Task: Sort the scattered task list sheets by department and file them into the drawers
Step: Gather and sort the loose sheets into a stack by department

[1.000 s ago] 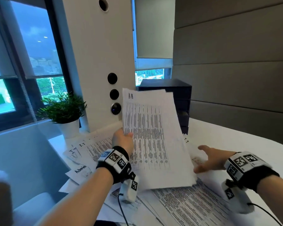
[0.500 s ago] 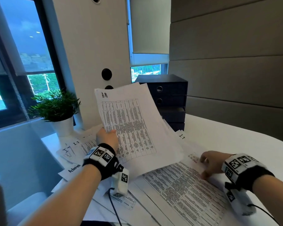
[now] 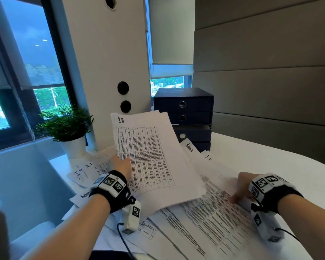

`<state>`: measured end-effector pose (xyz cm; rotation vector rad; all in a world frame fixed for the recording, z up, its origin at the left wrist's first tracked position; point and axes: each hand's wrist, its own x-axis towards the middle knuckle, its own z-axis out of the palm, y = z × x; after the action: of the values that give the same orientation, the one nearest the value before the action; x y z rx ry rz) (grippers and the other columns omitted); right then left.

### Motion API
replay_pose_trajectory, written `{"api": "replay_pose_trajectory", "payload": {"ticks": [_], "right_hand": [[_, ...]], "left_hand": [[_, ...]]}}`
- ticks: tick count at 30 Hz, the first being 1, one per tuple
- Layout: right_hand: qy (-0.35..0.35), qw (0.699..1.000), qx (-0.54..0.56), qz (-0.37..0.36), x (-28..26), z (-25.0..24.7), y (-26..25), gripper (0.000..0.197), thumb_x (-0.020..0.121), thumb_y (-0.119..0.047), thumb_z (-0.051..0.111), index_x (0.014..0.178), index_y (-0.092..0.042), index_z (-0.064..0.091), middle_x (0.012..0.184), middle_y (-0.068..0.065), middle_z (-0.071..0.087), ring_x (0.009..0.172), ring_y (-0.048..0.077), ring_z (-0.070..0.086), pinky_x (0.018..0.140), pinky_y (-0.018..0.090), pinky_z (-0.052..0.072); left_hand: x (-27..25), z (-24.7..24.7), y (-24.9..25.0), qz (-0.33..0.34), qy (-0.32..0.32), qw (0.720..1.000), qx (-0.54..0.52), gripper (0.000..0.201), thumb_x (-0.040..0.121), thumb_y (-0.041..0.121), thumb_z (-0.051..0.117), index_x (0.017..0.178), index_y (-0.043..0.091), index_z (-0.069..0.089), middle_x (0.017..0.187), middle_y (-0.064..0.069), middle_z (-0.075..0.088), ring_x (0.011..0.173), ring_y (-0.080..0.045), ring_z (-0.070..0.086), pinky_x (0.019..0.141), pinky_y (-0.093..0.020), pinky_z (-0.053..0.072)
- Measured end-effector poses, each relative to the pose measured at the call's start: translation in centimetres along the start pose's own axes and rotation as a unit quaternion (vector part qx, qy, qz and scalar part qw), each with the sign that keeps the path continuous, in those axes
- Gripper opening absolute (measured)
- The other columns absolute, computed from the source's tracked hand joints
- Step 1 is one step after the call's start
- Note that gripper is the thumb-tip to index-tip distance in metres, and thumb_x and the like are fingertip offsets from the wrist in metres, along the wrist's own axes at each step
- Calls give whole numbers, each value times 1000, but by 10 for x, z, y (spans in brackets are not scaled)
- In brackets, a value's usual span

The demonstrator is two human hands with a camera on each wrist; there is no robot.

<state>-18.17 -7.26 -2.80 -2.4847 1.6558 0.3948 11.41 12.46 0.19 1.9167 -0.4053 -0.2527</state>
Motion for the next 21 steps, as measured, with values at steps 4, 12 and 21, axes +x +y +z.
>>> {"api": "replay_pose_trajectory", "payload": {"ticks": [4, 12, 21], "right_hand": [[13, 1000, -4, -1, 4, 5, 10, 61, 44, -68, 76, 69, -16, 54, 74, -5, 69, 75, 18, 68, 76, 30, 56], [41, 997, 56, 37, 44, 16, 47, 18, 61, -33, 59, 59, -14, 57, 60, 0, 63, 65, 22, 67, 65, 28, 54], [-9, 998, 55, -29, -38, 3, 16, 30, 63, -33, 67, 88, -16, 71, 83, 0, 72, 80, 18, 68, 62, 24, 48]], "left_hand": [[14, -9, -5, 8, 16, 999, 37, 30, 96, 10, 49, 124, -1, 55, 129, -19, 57, 111, -37, 56, 88, -38, 46], [21, -27, -15, 9, 21, 996, 90, 20, 96, 12, 49, 77, 7, 53, 105, -20, 63, 89, -33, 61, 84, -40, 52], [14, -28, -34, 1, -75, 986, 151, 28, 90, 7, 57, 114, -7, 52, 67, -4, 38, 85, -26, 44, 53, -20, 30]]}}
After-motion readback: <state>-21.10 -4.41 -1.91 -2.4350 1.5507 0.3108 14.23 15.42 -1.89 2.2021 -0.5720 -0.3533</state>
